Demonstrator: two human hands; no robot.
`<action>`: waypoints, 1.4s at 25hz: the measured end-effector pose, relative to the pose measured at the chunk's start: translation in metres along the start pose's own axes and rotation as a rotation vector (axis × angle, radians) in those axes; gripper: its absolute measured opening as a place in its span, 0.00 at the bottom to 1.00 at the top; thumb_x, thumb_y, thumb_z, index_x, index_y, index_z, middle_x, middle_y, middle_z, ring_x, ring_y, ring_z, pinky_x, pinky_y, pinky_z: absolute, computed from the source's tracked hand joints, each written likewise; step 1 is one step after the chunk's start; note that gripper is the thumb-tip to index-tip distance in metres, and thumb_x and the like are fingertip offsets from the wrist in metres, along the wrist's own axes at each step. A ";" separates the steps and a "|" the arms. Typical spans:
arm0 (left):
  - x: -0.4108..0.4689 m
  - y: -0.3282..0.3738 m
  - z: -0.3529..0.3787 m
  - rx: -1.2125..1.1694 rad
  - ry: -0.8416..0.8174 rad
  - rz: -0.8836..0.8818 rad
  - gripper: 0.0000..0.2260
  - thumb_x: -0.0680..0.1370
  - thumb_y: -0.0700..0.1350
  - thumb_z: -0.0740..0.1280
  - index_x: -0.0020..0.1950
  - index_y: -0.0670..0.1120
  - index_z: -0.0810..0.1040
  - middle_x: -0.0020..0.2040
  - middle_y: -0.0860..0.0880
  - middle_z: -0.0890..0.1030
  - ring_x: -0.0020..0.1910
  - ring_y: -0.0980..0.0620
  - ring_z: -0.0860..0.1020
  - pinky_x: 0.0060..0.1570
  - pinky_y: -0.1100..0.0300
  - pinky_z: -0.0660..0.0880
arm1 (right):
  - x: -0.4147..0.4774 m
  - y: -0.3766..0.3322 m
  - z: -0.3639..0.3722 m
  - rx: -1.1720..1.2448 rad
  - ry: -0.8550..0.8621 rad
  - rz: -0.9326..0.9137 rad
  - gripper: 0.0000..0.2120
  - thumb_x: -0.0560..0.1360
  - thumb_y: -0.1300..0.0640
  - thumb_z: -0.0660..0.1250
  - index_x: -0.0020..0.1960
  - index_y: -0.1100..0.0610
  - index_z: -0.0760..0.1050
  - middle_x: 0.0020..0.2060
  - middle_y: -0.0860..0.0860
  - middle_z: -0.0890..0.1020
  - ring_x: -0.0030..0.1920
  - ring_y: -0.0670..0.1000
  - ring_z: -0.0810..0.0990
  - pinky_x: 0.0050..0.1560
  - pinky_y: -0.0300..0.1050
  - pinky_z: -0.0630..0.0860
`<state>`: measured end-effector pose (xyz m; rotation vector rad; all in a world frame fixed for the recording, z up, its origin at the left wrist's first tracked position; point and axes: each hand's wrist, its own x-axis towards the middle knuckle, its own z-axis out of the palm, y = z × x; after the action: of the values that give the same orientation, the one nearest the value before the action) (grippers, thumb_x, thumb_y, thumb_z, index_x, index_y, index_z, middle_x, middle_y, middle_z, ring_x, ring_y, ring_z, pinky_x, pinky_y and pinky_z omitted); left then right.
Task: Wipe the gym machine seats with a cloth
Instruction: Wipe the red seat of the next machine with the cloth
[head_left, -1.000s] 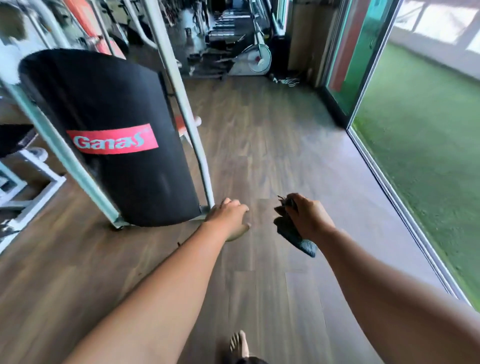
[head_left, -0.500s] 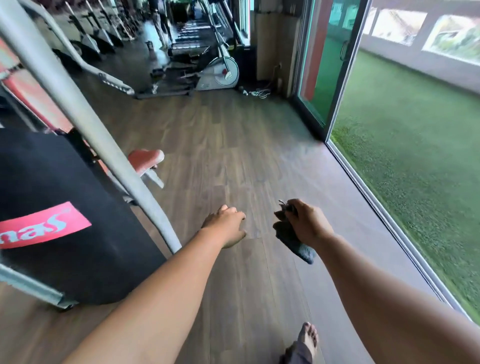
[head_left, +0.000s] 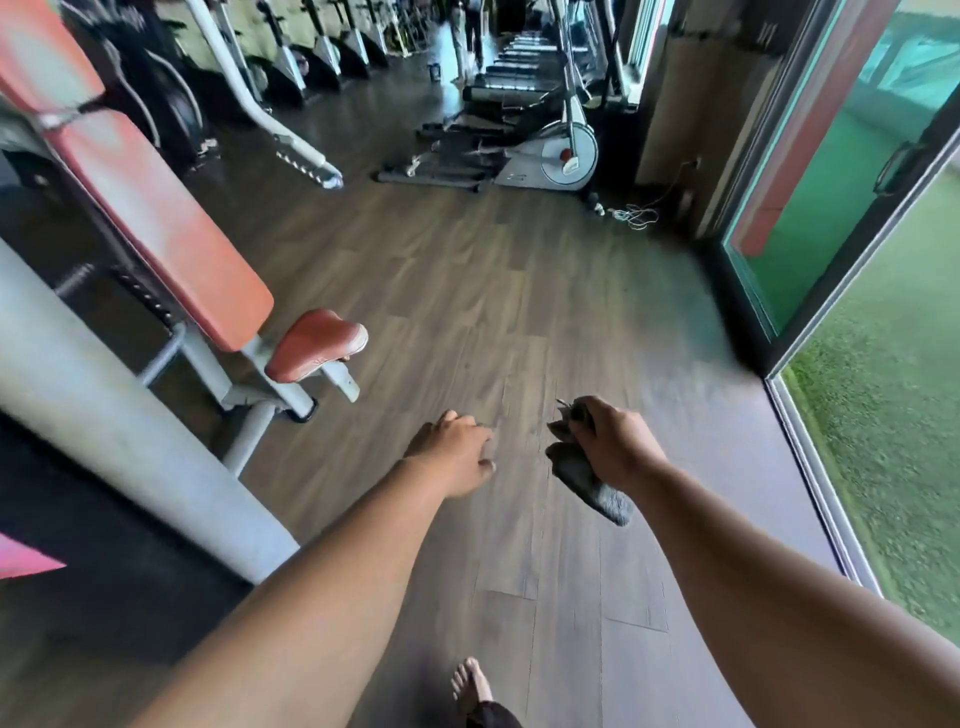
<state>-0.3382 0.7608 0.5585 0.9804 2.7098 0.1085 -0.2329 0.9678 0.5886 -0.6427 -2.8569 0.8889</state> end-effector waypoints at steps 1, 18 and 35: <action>0.014 -0.007 -0.005 -0.002 0.001 -0.006 0.22 0.80 0.58 0.64 0.72 0.53 0.73 0.69 0.49 0.73 0.71 0.46 0.67 0.66 0.47 0.69 | 0.018 -0.003 0.000 0.005 -0.004 -0.005 0.12 0.82 0.50 0.62 0.60 0.55 0.77 0.52 0.59 0.84 0.51 0.62 0.80 0.43 0.46 0.72; 0.367 -0.278 -0.069 -0.188 0.089 -0.469 0.24 0.79 0.57 0.65 0.74 0.50 0.72 0.70 0.45 0.74 0.72 0.44 0.68 0.66 0.48 0.71 | 0.547 -0.151 0.117 -0.023 -0.337 -0.404 0.12 0.79 0.54 0.67 0.61 0.56 0.78 0.52 0.58 0.85 0.54 0.61 0.82 0.49 0.48 0.77; 0.497 -0.557 0.033 -0.452 0.047 -1.041 0.24 0.79 0.57 0.63 0.75 0.53 0.70 0.73 0.48 0.72 0.72 0.45 0.68 0.63 0.47 0.74 | 0.815 -0.356 0.431 -0.219 -0.874 -0.841 0.08 0.82 0.54 0.62 0.56 0.56 0.77 0.48 0.53 0.85 0.46 0.53 0.83 0.45 0.49 0.79</action>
<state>-1.0413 0.6486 0.3332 -0.5758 2.6782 0.4950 -1.1891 0.8156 0.3928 1.1785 -3.3711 0.7997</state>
